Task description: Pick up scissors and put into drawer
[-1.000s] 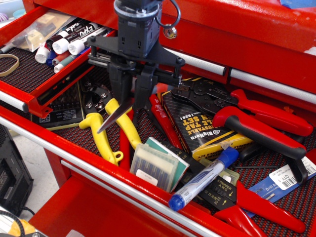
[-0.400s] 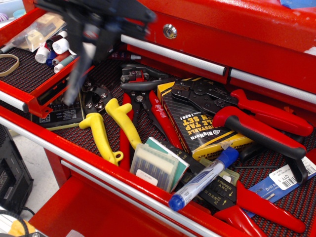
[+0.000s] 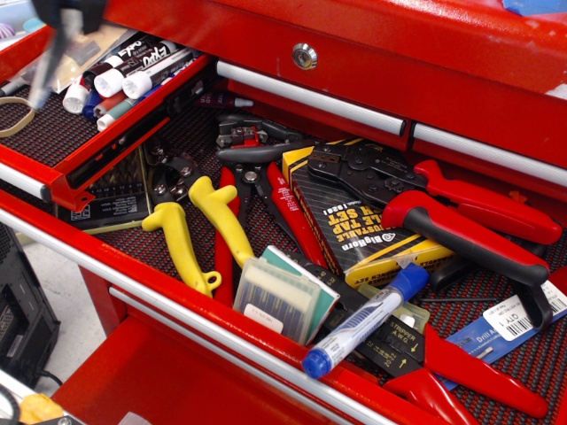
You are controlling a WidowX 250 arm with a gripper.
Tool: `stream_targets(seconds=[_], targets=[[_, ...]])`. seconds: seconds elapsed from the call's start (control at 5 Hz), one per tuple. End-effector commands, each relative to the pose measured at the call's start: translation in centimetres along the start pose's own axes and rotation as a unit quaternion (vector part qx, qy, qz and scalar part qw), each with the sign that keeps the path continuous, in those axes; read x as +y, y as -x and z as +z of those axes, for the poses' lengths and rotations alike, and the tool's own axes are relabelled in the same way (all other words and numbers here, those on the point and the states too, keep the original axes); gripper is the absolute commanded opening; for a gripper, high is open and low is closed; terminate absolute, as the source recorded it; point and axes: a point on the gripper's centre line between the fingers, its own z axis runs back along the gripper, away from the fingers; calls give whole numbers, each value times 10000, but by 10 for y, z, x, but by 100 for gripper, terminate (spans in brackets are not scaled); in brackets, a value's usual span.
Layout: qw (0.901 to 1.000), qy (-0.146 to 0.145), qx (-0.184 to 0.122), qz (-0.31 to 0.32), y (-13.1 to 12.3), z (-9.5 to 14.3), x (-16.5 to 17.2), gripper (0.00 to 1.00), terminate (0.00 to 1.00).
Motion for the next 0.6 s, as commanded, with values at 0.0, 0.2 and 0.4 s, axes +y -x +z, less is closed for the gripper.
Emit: stream_targets(seconds=[0.0, 0.2, 0.4], targets=[[9976, 607, -313, 83, -30, -36, 6, 0, 0], [9952, 843, -501, 58, -27, -58, 1, 0, 0], [9952, 843, -501, 58, -27, -58, 1, 100, 100]])
